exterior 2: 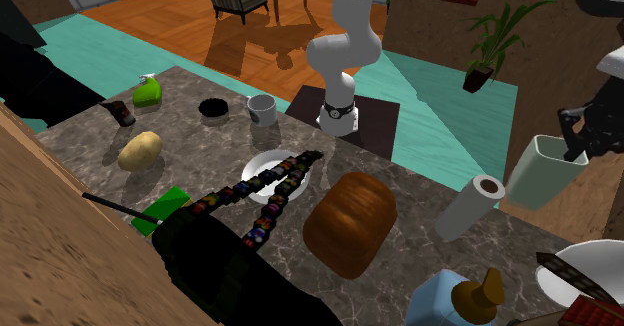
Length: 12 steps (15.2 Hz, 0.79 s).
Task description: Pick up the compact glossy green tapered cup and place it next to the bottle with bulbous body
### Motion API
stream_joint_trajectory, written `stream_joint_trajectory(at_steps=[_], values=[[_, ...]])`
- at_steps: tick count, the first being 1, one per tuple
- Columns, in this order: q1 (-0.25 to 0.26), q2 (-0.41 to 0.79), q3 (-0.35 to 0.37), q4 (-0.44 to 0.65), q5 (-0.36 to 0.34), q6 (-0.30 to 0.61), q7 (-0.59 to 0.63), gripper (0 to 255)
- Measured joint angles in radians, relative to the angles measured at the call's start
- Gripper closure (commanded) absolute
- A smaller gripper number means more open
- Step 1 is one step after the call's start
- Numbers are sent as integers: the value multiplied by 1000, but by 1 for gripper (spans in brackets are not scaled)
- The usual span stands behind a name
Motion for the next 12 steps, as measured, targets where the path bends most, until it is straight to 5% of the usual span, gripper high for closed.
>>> stream_joint_trajectory(at_steps=[12], values=[[-3,8,-4,-152,-9,159,10,255]])
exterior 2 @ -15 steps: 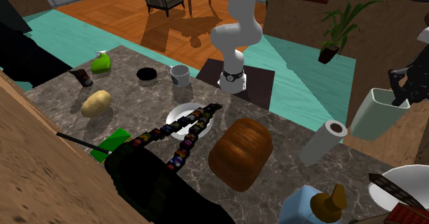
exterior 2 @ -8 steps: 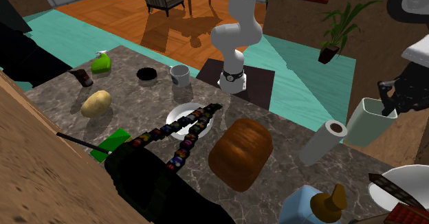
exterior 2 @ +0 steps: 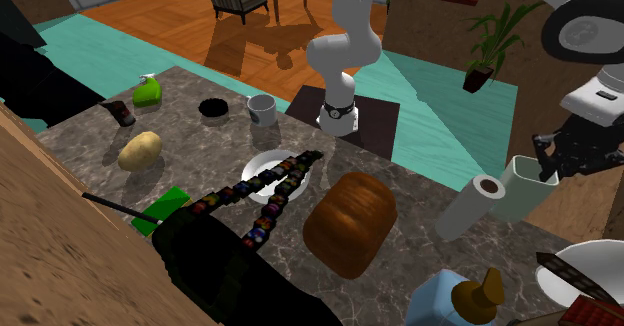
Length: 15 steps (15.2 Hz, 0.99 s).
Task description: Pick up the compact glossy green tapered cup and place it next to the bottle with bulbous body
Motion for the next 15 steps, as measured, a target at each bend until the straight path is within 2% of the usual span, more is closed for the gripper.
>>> stream_joint_trajectory(at_steps=[15], values=[[9,66,-10,-120,-45,177,33,255]])
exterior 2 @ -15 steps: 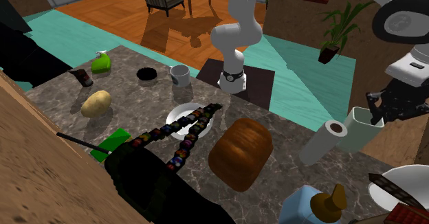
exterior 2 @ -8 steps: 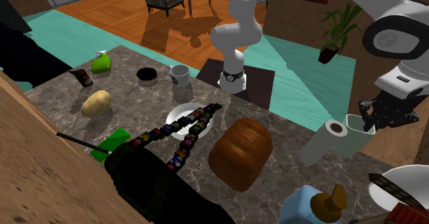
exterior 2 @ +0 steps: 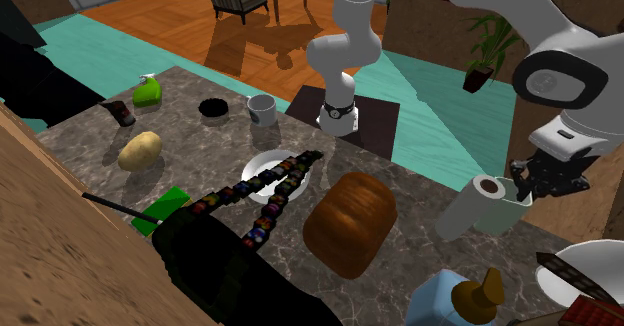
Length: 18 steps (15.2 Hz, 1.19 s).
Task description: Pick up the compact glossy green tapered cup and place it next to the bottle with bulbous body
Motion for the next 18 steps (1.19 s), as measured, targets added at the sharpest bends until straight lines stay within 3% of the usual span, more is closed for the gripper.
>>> stream_joint_trajectory(at_steps=[6,7,13,18], values=[[0,5,-1,-5,-3,10,1,255],[0,5,-1,-5,-3,10,1,0],[0,5,-1,-5,-3,10,1,0],[-11,-58,8,33,36,-82,-25,0]])
